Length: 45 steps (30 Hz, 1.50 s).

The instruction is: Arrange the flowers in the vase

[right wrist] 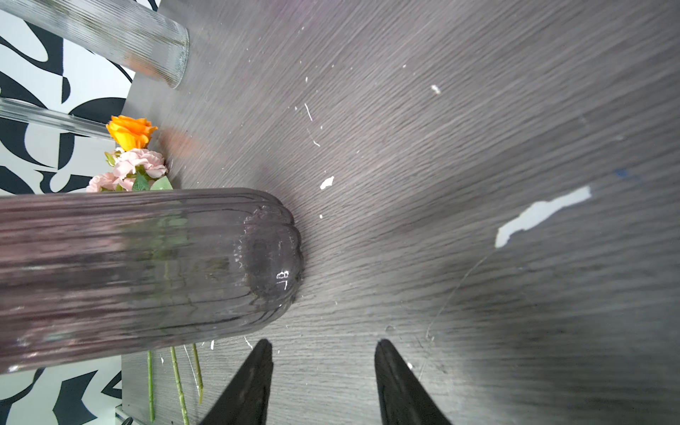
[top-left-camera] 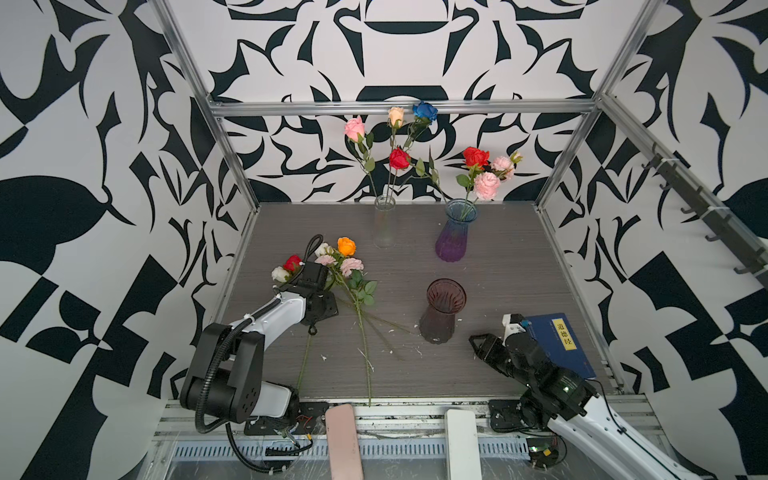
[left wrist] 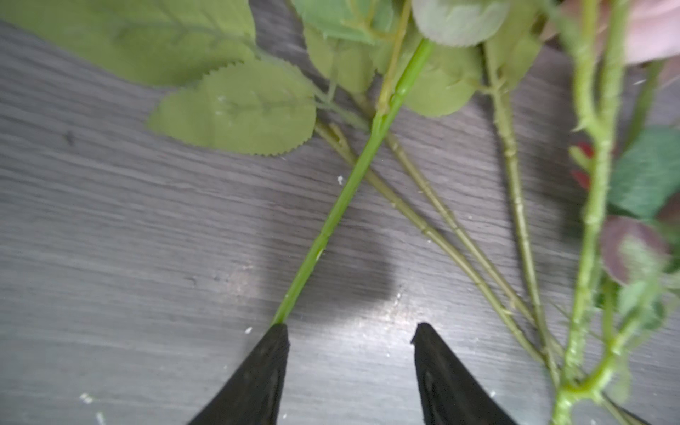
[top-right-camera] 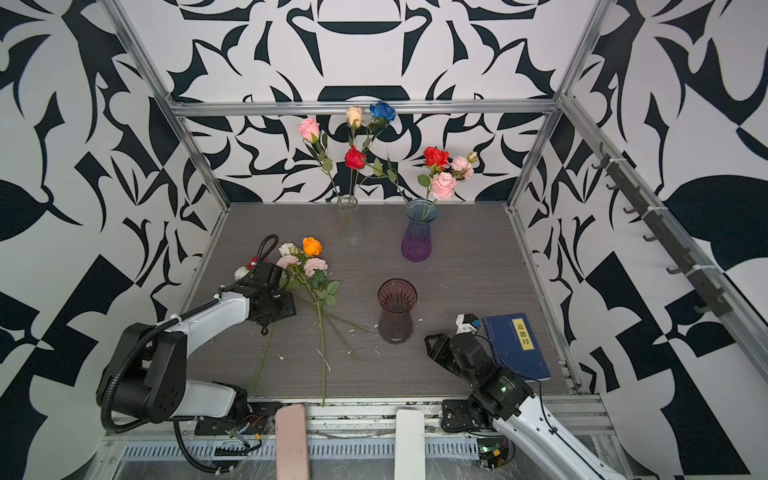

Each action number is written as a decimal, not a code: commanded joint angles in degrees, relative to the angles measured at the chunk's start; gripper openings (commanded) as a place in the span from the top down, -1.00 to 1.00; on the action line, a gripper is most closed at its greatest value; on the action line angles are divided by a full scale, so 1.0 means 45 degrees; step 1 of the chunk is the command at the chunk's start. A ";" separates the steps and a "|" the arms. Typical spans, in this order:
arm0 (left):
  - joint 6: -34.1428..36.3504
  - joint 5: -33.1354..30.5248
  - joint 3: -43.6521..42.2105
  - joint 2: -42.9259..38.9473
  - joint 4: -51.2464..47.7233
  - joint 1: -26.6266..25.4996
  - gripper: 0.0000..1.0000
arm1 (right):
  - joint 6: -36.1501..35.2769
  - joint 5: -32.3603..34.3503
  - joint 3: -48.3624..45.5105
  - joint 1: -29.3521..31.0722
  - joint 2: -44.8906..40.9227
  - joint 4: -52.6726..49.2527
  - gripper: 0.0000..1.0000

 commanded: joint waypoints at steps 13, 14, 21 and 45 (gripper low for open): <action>-0.0249 0.0283 0.0894 0.1913 0.0056 0.0628 -0.15 | 0.0067 0.0050 -0.0086 -0.0051 -0.0590 -0.0001 0.02; -0.0350 0.0580 0.0880 0.2049 0.0159 0.0624 -0.07 | 0.0071 0.0069 -0.0089 -0.0051 -0.0683 -0.0058 0.02; -0.0993 0.1533 0.0563 0.0533 0.0447 0.0603 1.00 | 0.0146 0.0148 -0.0132 -0.0067 -0.1178 -0.0305 0.02; 0.3162 -0.0251 0.5883 -0.3259 1.1229 -0.8491 1.00 | 0.0163 0.0040 -0.0249 -0.0148 -0.1423 -0.0312 0.02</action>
